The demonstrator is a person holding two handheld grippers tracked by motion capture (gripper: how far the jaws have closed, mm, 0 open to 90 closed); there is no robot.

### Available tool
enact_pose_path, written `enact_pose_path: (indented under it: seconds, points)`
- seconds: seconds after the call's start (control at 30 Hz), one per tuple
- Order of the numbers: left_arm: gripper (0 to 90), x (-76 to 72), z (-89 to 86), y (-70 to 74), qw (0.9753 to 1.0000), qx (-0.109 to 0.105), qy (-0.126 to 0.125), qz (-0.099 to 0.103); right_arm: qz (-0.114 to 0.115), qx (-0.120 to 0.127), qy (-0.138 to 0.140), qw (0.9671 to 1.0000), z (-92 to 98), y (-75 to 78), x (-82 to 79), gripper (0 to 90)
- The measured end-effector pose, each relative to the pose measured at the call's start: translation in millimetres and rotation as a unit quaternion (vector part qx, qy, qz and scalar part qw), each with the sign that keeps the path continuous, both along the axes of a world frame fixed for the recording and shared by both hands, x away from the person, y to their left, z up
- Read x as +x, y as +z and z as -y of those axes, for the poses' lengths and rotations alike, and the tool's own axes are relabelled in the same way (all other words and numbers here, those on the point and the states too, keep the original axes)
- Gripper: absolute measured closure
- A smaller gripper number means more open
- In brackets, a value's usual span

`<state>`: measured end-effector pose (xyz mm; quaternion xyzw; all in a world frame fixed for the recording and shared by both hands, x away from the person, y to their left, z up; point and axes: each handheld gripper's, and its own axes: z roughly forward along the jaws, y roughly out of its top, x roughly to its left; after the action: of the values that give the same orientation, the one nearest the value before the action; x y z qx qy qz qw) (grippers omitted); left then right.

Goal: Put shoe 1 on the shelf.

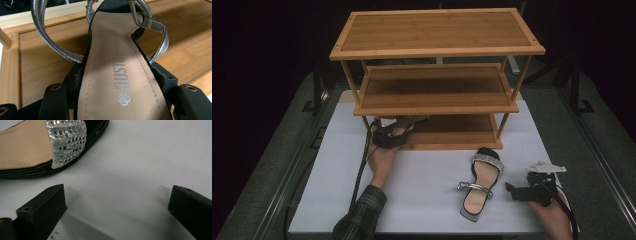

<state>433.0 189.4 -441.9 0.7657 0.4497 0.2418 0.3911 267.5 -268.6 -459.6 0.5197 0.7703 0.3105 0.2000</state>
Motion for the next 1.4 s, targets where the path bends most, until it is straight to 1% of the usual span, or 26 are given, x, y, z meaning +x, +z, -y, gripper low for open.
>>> enact_pose_path:
  seconds: [0.03,0.07,0.13,0.17,0.3,0.37,0.4,0.47,0.5,0.53,0.6,0.73,0.77,0.8,0.83,0.9,0.93,0.97,1.0,1.03,1.1,1.13,1.17,1.2,1.23,1.4]
  points:
    - [38.2,2.6,2.7,-1.7,0.9999,-0.012,0.008,0.007,0.0,0.0,0.0,1.0,0.0,0.0,0.0,0.5]
    - [38.2,4.5,3.9,-2.3,0.9998,-0.016,0.012,0.006,0.0,0.0,0.0,1.0,0.0,0.0,0.0,0.4]
    - [38.1,7.4,4.9,-2.6,0.9997,-0.017,0.015,0.003,0.0,0.0,0.0,1.0,0.0,0.0,0.0,0.4]
    - [38.1,7.8,4.4,-2.4,0.9998,-0.01,0.014,0.001,0.0,0.0,0.0,1.0,0.0,0.0,0.0,0.4]
    - [37.7,10.1,2.2,-4.1,0.9997,-0.02,0.015,-0.003,0.0,0.0,0.0,1.0,0.0,0.0,0.0,0.4]
    - [37.5,9.9,2.8,-4.3,0.9998,-0.015,0.013,0.001,0.0,0.0,0.0,1.0,0.0,0.0,0.0,0.4]
    - [37.3,10.1,3.8,-5.1,0.9997,-0.021,0.014,0.005,0.0,0.0,0.0,1.0,0.0,0.0,0.0,0.4]
    - [34.9,9.5,0.6,-4.4,0.9997,-0.023,0.0,-0.002,0.0,0.0,0.0,1.0,0.0,0.0,-0.1,0.4]
    - [34.6,9.2,0.3,-4.0,0.9997,-0.022,-0.003,0.0,0.0,0.0,0.0,1.0,0.1,0.0,-0.1,0.4]
    - [31.8,8.5,-0.1,-2.8,0.9998,-0.02,-0.002,0.001,0.001,0.0,0.0,1.0,0.1,-0.1,-0.1,0.4]
    - [27.6,6.8,0.4,-1.3,0.9997,-0.024,-0.002,0.004,0.002,-0.001,0.0,1.0,0.1,-0.1,-0.1,0.5]
    - [24.1,0.2,-5.4,4.9,0.9998,-0.012,-0.015,-0.007,0.002,-0.001,0.001,1.0,0.1,-0.2,-0.1,0.4]
    - [24.5,-3.4,-6.6,6.9,0.9998,-0.014,-0.017,-0.004,0.002,-0.001,0.001,1.0,0.1,-0.2,-0.2,0.4]
    - [26.1,-5.9,-9.5,9.7,0.9998,-0.001,-0.019,0.006,0.002,-0.001,0.001,1.0,0.1,-0.2,-0.1,0.4]
    - [26.6,-8.2,-10.4,11.4,0.9997,0.0,-0.023,0.01,0.002,-0.001,0.001,1.0,0.1,-0.2,-0.1,0.5]
    - [27.2,-11.3,-14.9,13.8,0.9989,0.01,-0.044,0.012,0.002,-0.001,0.001,1.0,0.1,-0.2,-0.1,0.5]
    - [27.9,-13.7,-17.6,14.5,0.9986,0.013,-0.05,0.011,0.002,-0.001,0.001,1.0,0.1,-0.2,-0.1,0.4]
    - [28.5,-20.8,-16.7,14.3,0.9998,-0.003,-0.018,0.001,0.002,-0.001,0.001,1.0,0.1,-0.2,-0.1,0.5]
    - [29.8,-24.7,-20.7,14.1,0.9996,-0.002,-0.029,0.004,0.002,-0.001,0.001,1.0,0.1,-0.2,-0.1,0.4]
    - [31.7,-27.7,-21.7,13.5,0.9995,-0.013,-0.03,0.002,0.002,-0.001,0.001,1.0,0.2,-0.2,-0.2,0.5]
    - [35.4,-34.0,-26.7,13.6,0.9991,-0.025,-0.033,-0.002,0.002,-0.001,0.001,1.0,0.1,-0.2,-0.2,0.5]
    - [38.3,-36.0,-30.7,14.4,0.999,-0.019,-0.039,0.008,0.002,-0.001,0.001,1.0,0.1,-0.2,-0.2,0.5]
    - [41.9,-36.8,-34.9,15.8,0.9986,-0.005,-0.05,0.017,0.002,-0.001,0.001,1.0,0.1,-0.2,-0.1,0.5]
    - [43.4,-37.4,-37.4,16.0,0.9982,-0.004,-0.057,0.018,0.002,-0.001,0.001,1.0,0.1,-0.2,-0.2,0.5]
    - [44.9,-38.5,-38.3,15.7,0.9981,-0.011,-0.058,0.015,0.002,-0.001,0.001,1.0,0.1,-0.2,-0.2,0.5]
    - [49.0,-39.6,-42.1,16.5,0.9976,-0.021,-0.065,0.014,0.002,-0.001,0.0,1.0,0.1,-0.2,-0.1,0.5]
